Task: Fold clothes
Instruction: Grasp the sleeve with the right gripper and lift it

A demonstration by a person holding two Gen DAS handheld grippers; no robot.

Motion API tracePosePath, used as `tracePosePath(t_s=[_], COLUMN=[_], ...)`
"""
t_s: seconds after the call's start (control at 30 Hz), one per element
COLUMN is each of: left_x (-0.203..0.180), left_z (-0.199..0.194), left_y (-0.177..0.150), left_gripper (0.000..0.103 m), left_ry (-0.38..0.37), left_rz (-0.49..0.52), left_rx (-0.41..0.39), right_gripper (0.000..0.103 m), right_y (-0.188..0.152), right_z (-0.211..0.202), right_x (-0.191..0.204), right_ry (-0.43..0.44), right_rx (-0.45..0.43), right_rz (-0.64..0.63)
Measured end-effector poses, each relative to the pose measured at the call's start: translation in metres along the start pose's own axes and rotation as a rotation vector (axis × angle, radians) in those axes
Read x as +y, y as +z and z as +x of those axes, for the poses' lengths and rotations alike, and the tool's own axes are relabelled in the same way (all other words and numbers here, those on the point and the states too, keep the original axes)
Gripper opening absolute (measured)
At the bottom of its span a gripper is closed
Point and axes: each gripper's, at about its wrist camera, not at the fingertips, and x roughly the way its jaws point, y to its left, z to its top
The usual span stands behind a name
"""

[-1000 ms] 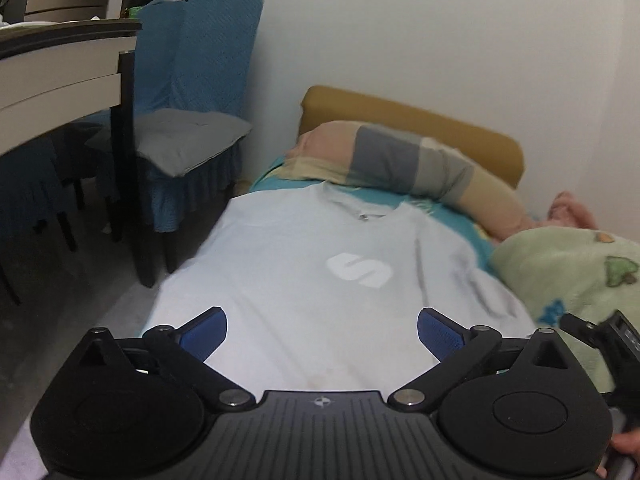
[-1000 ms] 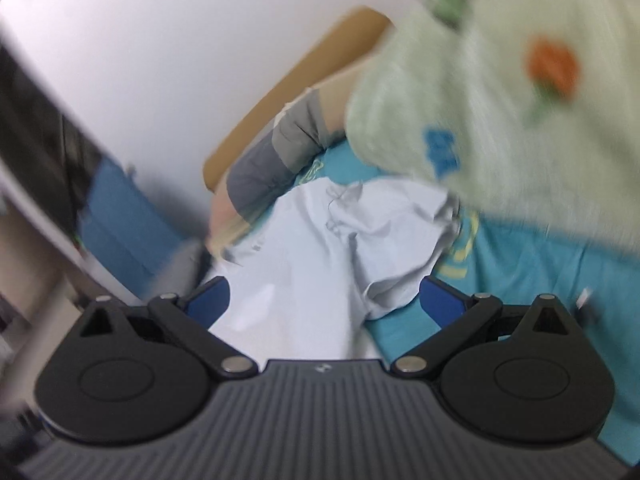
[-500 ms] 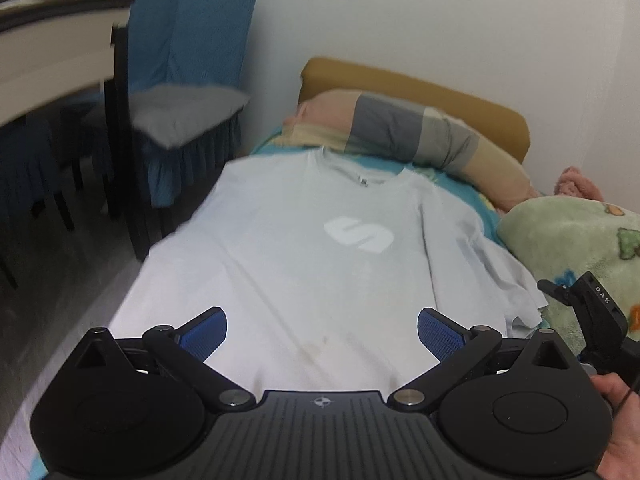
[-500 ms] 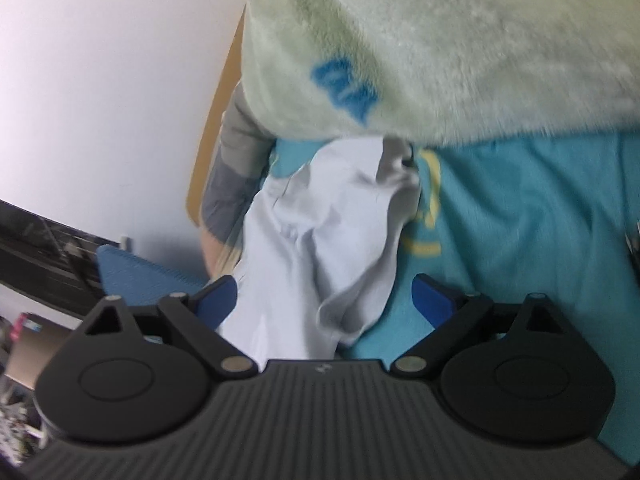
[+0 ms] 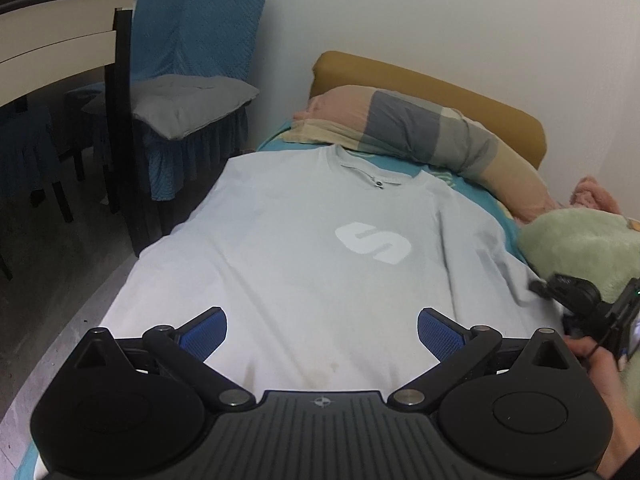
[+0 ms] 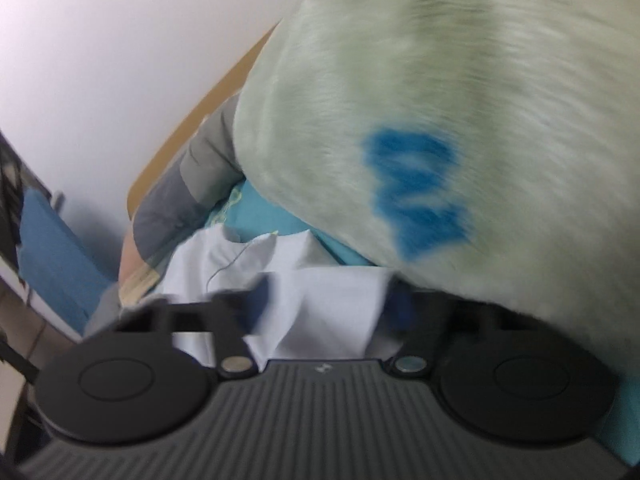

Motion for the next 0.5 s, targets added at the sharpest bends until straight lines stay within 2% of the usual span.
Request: tracePosePath(t_s=[0.03,0.13,0.27,0.4,0.5], left_x=[0.002,0.01,0.025,0.047,0.065], left_z=[0.003,0.005,-0.002,-0.017,-0.023], left_y=[0.003,0.01,0.019,0.031,0.038], left_gripper=[0.103,0.103,0.103,0.103,0.103], left_ry=[0.003,0.011,0.012,0.024,0.059], left_rz=[-0.013,-0.053,-0.112,-0.173,-0.208], left_rx=[0.003,0.009,0.008,0.01,0.009], right_gripper=[0.014,0.008,0.006,0.006,0.006], right_y=[0.005,0.025,0.068,0.093,0.094], right_z=[0.0,-0.016,-0.034,-0.045,-0.049], right_x=[0.005,0.032,0.074,0.134,0.183], right_ry=[-0.014,-0.015,-0.022,-0.048,-0.06], right_rx=[-0.002,-0.084,-0.159,-0.173,-0.165], right_rz=[-0.038,-0.135,-0.221,-0.344,-0.445])
